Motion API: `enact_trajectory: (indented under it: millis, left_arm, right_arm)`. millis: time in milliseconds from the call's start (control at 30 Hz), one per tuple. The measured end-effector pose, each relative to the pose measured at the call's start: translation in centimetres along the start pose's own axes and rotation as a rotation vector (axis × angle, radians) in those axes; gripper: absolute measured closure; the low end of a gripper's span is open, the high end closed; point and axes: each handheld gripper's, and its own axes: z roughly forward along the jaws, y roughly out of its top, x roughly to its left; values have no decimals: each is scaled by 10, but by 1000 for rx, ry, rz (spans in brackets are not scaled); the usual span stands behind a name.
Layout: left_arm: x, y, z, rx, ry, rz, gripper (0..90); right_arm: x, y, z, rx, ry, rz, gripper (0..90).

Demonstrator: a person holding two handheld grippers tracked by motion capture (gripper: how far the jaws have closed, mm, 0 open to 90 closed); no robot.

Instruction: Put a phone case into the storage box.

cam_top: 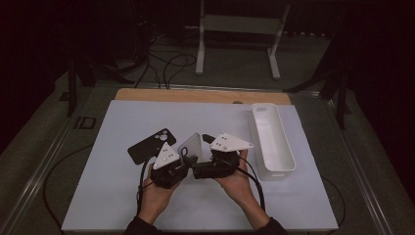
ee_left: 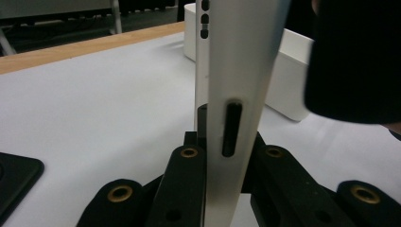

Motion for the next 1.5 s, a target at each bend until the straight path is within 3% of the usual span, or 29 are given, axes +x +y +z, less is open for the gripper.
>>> enact_trajectory:
  millis: [233,733,800,867,1000,1033,1067,1267,1300,1400,1500]
  left_arm:
    - [-5,0,4,10,-4,15,857]
    - [-6,-1,6,12,-18,8,833]
    - [-6,-1,6,12,-21,10,765]
    - [-8,-2,6,23,-19,39,675]
    - [-9,-2,7,31,-9,37,485]
    - [-9,-2,8,39,-1,34,485]
    - [-8,-3,8,48,15,33,410]
    - [-5,-5,4,21,72,17,151]
    - [-4,-6,2,12,97,27,121]
    - [-2,-7,0,13,102,27,37]
    - [2,-10,-4,13,115,34,9]
  right_arm:
    - [2,1,5,2,-1,10,116]
    - [4,-1,7,11,-47,18,164]
    - [4,-1,7,12,-49,16,165]
    - [4,-1,7,13,-50,13,165]
    - [4,-1,7,15,-52,11,165]
    - [4,-1,7,15,-52,11,165]
    - [4,-1,6,13,-55,6,165]
    - [3,-2,5,20,-64,4,165]
    - [3,-2,5,21,-63,5,165]
    - [1,-2,5,20,-68,2,165]
    - [1,-2,4,20,-71,2,166]
